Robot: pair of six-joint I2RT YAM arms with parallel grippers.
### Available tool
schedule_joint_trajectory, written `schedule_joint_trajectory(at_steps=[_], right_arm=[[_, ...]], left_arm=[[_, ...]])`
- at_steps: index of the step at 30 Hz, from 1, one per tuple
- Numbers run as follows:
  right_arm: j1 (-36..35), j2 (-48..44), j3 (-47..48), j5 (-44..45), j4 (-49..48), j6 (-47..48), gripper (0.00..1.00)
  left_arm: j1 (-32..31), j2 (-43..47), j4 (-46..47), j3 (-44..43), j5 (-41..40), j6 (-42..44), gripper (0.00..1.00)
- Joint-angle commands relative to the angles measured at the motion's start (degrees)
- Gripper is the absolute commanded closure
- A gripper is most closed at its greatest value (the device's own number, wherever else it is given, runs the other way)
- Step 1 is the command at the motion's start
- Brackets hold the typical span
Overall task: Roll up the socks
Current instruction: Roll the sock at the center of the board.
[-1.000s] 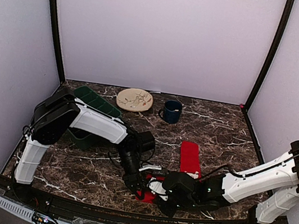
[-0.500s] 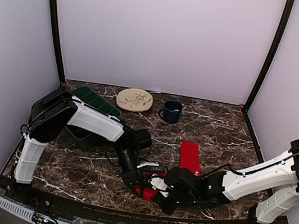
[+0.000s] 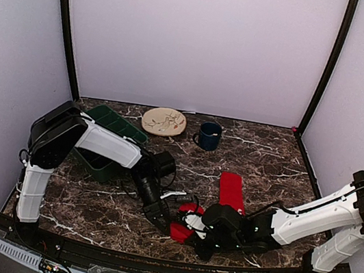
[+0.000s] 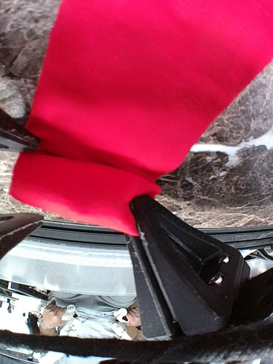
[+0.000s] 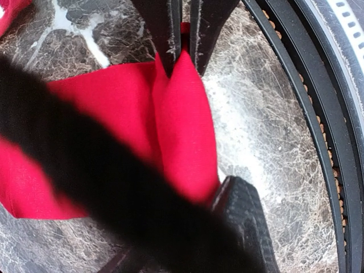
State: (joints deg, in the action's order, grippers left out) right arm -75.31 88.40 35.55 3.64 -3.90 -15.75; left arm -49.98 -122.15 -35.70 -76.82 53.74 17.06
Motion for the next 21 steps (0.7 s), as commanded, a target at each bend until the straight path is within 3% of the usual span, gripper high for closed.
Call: schedule_joint_trajectory(at_steps=[1, 13, 21], right_arm=[[0.21, -1.39, -1.15, -0.15, -0.09, -1.54, 1.00], [0.54, -1.46, -1.42, -0.64, 0.05, -3.00, 1.00], [3.32, -2.54, -2.48, -5.39, -0.99, -5.58, 1.00]], left_arm=[[1.49, 0.78, 0.21, 2.74, -7.80, -1.10, 0.60], [5.01, 5.32, 6.14, 6.59, -16.00, -4.28, 0.60], [5.42, 8.89, 11.40, 8.70, -19.62, -6.89, 0.61]])
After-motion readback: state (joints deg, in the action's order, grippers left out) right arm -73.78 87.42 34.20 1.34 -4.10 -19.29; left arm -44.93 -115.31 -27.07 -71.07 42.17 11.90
